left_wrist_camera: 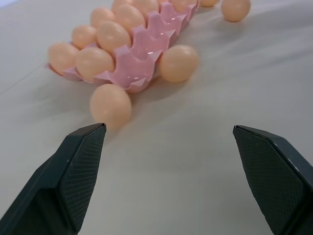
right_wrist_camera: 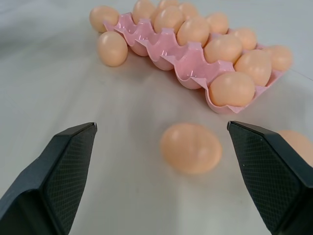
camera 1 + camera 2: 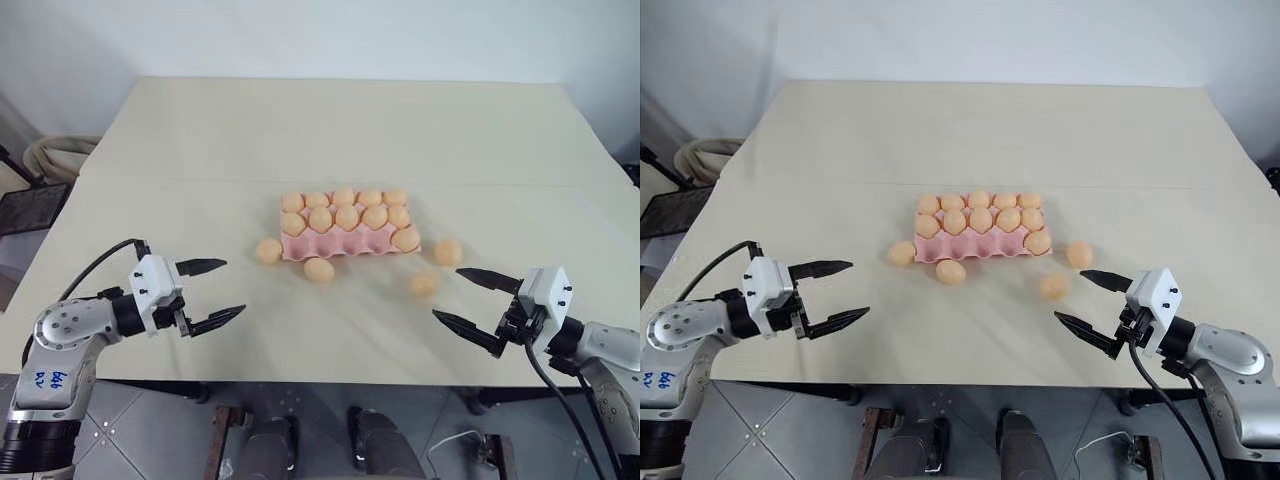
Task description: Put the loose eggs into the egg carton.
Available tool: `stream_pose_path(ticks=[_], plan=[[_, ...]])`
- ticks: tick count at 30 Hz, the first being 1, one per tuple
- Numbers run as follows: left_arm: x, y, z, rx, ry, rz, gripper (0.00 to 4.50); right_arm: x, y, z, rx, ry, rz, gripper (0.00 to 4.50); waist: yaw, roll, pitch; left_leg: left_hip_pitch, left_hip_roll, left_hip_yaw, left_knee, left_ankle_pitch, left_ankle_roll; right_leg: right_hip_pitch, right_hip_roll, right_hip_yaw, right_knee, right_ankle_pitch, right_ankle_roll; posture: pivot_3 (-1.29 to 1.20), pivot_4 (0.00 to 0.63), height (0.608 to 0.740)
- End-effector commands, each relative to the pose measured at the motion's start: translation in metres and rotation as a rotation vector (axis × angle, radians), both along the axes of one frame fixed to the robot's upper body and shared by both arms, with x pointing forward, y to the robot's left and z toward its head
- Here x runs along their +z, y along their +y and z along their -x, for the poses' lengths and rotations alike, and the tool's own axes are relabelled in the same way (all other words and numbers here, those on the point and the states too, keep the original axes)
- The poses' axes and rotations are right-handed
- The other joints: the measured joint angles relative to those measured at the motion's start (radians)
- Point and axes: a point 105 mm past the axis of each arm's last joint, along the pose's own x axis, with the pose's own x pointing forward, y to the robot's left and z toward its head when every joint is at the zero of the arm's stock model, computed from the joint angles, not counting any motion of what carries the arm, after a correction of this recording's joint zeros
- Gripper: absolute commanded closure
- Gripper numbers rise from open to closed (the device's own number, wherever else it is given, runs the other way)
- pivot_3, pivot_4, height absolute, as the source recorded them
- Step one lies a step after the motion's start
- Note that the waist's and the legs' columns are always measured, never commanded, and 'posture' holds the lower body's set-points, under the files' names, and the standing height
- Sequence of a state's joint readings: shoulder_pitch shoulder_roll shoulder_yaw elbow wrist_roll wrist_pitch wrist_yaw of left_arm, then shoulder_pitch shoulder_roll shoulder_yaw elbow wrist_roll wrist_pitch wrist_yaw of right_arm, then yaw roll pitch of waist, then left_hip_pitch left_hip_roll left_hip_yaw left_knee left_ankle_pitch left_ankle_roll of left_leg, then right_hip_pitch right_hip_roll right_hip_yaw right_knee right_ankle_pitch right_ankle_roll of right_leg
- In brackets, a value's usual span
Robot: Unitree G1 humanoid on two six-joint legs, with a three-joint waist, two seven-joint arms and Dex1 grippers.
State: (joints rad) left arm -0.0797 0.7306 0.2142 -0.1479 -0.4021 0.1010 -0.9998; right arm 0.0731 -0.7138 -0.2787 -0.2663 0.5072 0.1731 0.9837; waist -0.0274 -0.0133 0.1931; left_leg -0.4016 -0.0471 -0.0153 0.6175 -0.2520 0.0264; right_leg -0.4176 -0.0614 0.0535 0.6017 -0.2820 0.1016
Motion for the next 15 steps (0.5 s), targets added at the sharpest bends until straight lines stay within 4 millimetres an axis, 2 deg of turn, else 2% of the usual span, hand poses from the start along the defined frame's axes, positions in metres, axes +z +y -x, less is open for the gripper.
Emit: stream_pose_path(ticks=[1, 7, 12, 15], plan=[[0.008, -0.005, 0.003, -0.022, -0.049, -0.009, 0.06, 0.008, -0.003, 0.001, -0.028, -0.047, -0.021, 0.00, 0.001, 0.000, 0.000, 0.000, 0.000, 0.000, 0.000, 0.000, 0.000, 0.000, 0.000, 0.000, 0.001, 0.000, 0.000, 0.00, 0.150, 0.740], [0.009, -0.009, -0.001, -0.019, -0.046, 0.029, 0.06, 0.007, -0.021, -0.001, -0.164, -0.055, -0.076, 0.00, 0.002, 0.000, 0.000, 0.001, 0.000, 0.000, 0.006, -0.001, -0.001, 0.001, 0.000, 0.000, 0.005, 0.000, 0.000, 0.00, 0.150, 0.740], [0.016, -0.014, -0.008, 0.004, -0.101, 0.062, 0.06, -0.001, -0.067, -0.003, -0.337, -0.046, -0.076, 0.00, 0.005, 0.000, 0.000, 0.002, 0.000, 0.000, 0.011, -0.001, -0.001, 0.005, -0.001, 0.000, 0.006, 0.000, 0.000, 0.00, 0.150, 0.740], [0.021, -0.019, -0.009, -0.003, -0.115, 0.086, 0.06, -0.006, -0.068, -0.001, -0.320, -0.029, -0.063, 0.00, 0.004, 0.000, 0.000, 0.002, 0.000, 0.000, 0.011, -0.001, -0.001, 0.006, -0.001, 0.000, 0.006, 0.000, 0.000, 0.00, 0.150, 0.740]])
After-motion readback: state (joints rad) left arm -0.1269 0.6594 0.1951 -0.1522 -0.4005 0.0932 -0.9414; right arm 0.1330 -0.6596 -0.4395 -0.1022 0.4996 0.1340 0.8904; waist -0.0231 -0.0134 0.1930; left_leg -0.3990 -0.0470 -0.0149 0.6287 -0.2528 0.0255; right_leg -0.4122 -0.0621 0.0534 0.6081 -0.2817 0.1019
